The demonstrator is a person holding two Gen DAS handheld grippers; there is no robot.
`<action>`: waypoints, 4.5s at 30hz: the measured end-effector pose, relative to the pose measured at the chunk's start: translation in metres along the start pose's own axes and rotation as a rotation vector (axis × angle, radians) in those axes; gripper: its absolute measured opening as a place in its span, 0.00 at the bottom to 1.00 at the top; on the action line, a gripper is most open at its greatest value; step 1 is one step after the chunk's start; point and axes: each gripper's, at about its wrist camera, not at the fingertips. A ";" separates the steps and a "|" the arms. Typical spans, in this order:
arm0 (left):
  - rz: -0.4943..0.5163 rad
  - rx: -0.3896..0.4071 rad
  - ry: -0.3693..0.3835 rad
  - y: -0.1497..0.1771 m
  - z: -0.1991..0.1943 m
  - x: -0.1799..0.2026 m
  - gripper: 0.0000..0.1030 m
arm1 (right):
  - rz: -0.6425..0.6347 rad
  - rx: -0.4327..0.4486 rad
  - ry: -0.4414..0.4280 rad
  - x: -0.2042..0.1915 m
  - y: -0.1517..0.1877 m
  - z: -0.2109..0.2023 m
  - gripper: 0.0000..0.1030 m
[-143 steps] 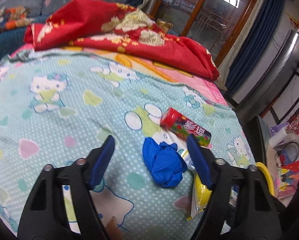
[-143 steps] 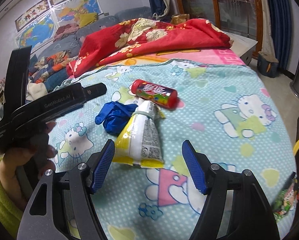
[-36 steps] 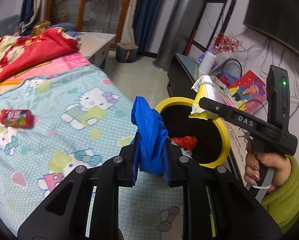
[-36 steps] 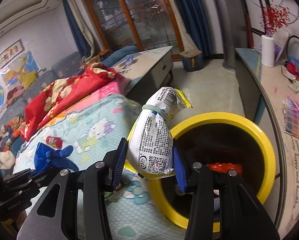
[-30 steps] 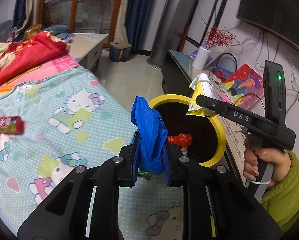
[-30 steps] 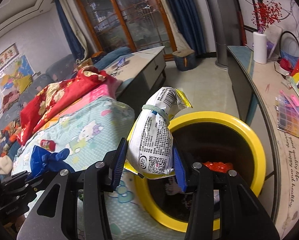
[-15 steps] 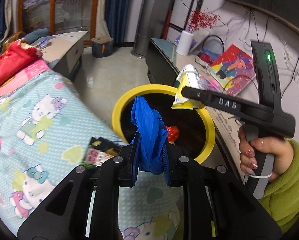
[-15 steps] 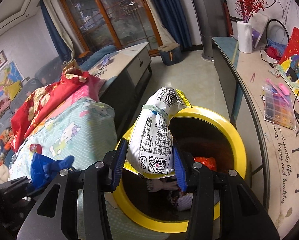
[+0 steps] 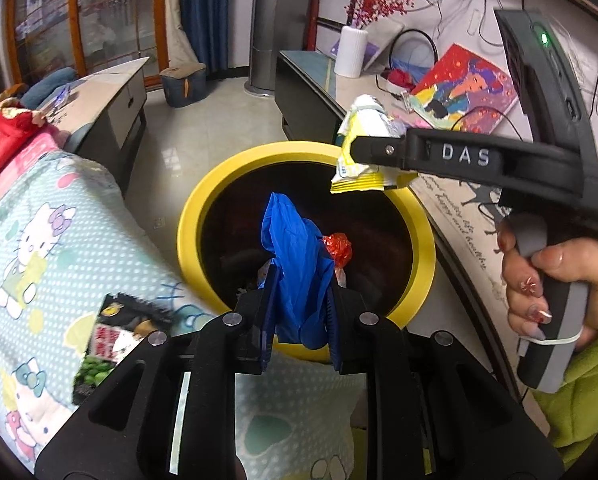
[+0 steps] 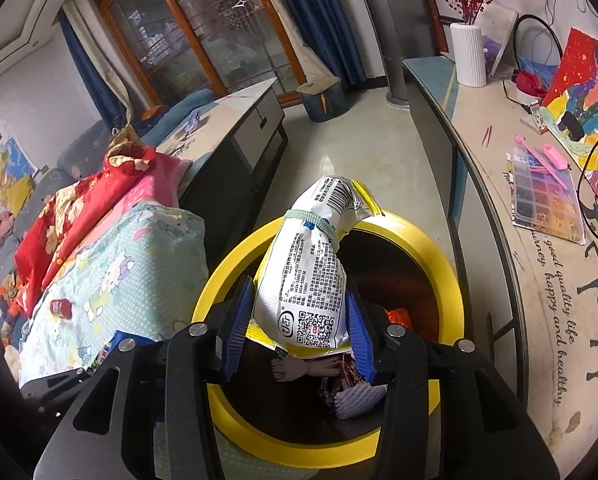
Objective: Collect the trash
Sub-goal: 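Carry the blue glove and yellow-white snack bag over the yellow bin, then open both tools over the bin to drop the glove and bag, then move both tools back over the red tube and green packet, then grasp the red candy tube with the left tool while the right tool grasps the green snack packet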
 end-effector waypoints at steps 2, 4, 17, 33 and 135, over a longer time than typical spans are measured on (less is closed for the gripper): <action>0.012 -0.010 -0.023 -0.002 0.007 0.003 0.17 | -0.001 -0.004 -0.004 0.002 -0.001 0.001 0.44; 0.010 -0.017 -0.052 -0.005 0.015 0.004 0.25 | 0.007 -0.001 -0.011 0.003 -0.002 0.000 0.45; -0.065 0.081 -0.026 -0.007 -0.004 -0.005 0.89 | 0.073 0.034 0.003 0.020 -0.004 -0.005 0.57; -0.223 0.170 -0.056 0.005 -0.041 -0.047 0.89 | 0.030 0.077 -0.003 -0.005 -0.003 -0.019 0.60; -0.811 0.278 -0.088 0.094 -0.105 -0.247 0.28 | -0.410 -0.070 -0.150 -0.208 0.064 0.054 0.13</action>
Point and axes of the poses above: each gripper's, at about its wrist camera, not at the fingertips, and z roughly the way its jaws point, x to its right, y to its underside, and after that the axes turned 15 degrees about -x, right-handed
